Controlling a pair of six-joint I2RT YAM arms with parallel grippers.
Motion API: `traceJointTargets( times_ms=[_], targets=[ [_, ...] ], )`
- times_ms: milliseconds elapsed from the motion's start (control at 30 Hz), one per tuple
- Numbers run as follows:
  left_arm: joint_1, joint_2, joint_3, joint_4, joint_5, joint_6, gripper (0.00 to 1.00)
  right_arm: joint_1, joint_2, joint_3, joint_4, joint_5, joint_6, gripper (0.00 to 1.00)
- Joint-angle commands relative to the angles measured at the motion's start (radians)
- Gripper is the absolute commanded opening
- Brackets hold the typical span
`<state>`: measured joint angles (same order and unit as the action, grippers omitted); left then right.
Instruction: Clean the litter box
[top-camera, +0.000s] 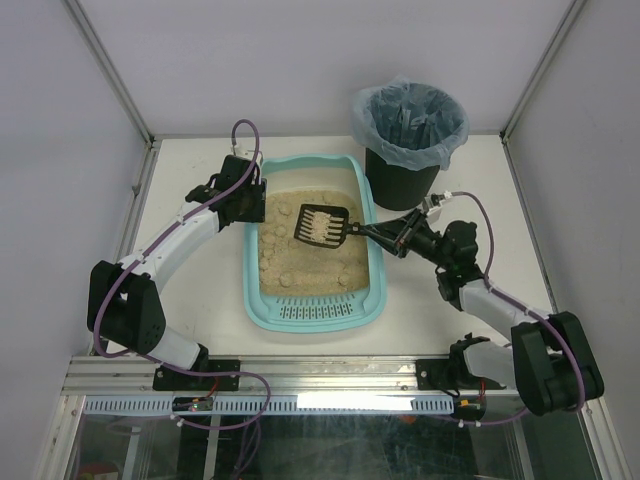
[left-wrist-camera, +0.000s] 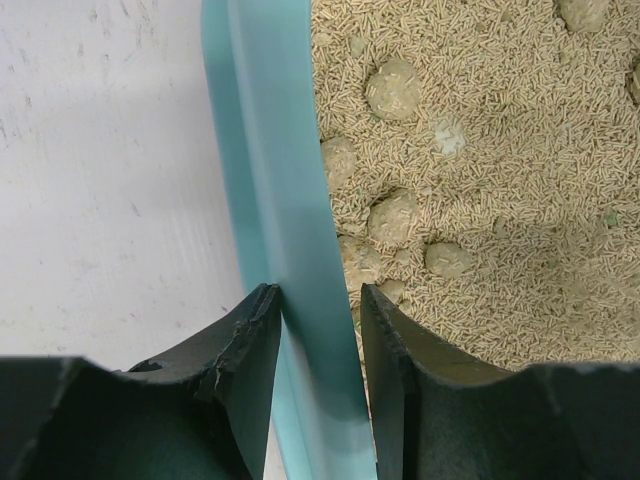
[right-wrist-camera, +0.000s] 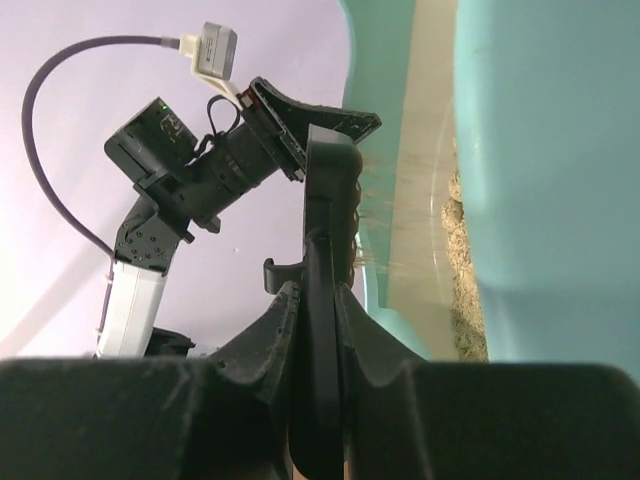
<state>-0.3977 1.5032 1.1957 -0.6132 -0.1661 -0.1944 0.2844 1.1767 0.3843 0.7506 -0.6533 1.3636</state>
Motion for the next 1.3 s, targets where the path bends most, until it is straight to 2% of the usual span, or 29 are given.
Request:
traceJointTargets(
  times_ms=[0, 100, 167, 233, 333, 367, 433, 500, 600, 633, 667, 733, 833, 967, 1267],
  targets=[
    [-0.013, 0.002, 0.0, 0.029, 0.059, -0.001, 0.37, -0.027, -0.08, -0.025, -0.008, 0.1, 0.009, 0.0],
    [-0.014, 0.0, 0.0, 0.029, 0.053, -0.001, 0.38, 0.03, -0.027, 0.065, -0.003, -0.028, -0.083, 0.0],
    [-0.013, 0.004, 0.005, 0.029, 0.058, 0.0, 0.38, 0.015, -0.038, 0.02, 0.038, 0.029, -0.021, 0.0],
    [-0.013, 0.005, 0.002, 0.029, 0.062, -0.001, 0.37, -0.012, -0.077, -0.019, -0.009, 0.109, -0.011, 0.0],
    [-0.014, 0.0, -0.002, 0.029, 0.054, -0.001, 0.38, 0.029, -0.019, 0.082, -0.019, -0.036, -0.102, 0.0],
    [-0.014, 0.0, 0.001, 0.029, 0.053, -0.001, 0.38, 0.032, -0.005, 0.087, 0.014, -0.05, -0.085, 0.0],
    [-0.014, 0.004, 0.006, 0.028, 0.059, -0.001, 0.38, 0.0, -0.049, 0.027, -0.001, 0.057, -0.029, 0.0],
    [-0.014, 0.005, 0.0, 0.027, 0.062, -0.001, 0.37, -0.013, -0.084, 0.01, -0.072, 0.118, -0.05, 0.0],
    [-0.013, 0.0, 0.002, 0.028, 0.056, -0.001, 0.38, 0.04, -0.012, 0.108, -0.111, -0.008, -0.129, 0.0],
    [-0.014, 0.001, 0.005, 0.027, 0.057, -0.002, 0.38, 0.041, -0.011, 0.11, -0.104, -0.011, -0.117, 0.0],
    [-0.013, 0.002, 0.008, 0.028, 0.06, -0.001, 0.38, 0.034, -0.031, 0.076, -0.104, 0.053, -0.097, 0.0],
    [-0.014, 0.004, 0.003, 0.028, 0.065, -0.001, 0.37, 0.027, -0.073, 0.079, -0.207, 0.124, -0.127, 0.0],
    [-0.013, -0.001, 0.001, 0.028, 0.058, -0.002, 0.37, 0.101, -0.072, 0.222, -0.5, 0.205, -0.306, 0.0],
    [-0.014, 0.006, 0.004, 0.026, 0.065, -0.001, 0.38, 0.209, -0.073, 0.361, -0.787, 0.443, -0.442, 0.0],
    [-0.014, 0.006, 0.002, 0.026, 0.059, -0.002, 0.38, 0.319, 0.104, 0.658, -1.139, 0.719, -0.569, 0.0]
  ],
)
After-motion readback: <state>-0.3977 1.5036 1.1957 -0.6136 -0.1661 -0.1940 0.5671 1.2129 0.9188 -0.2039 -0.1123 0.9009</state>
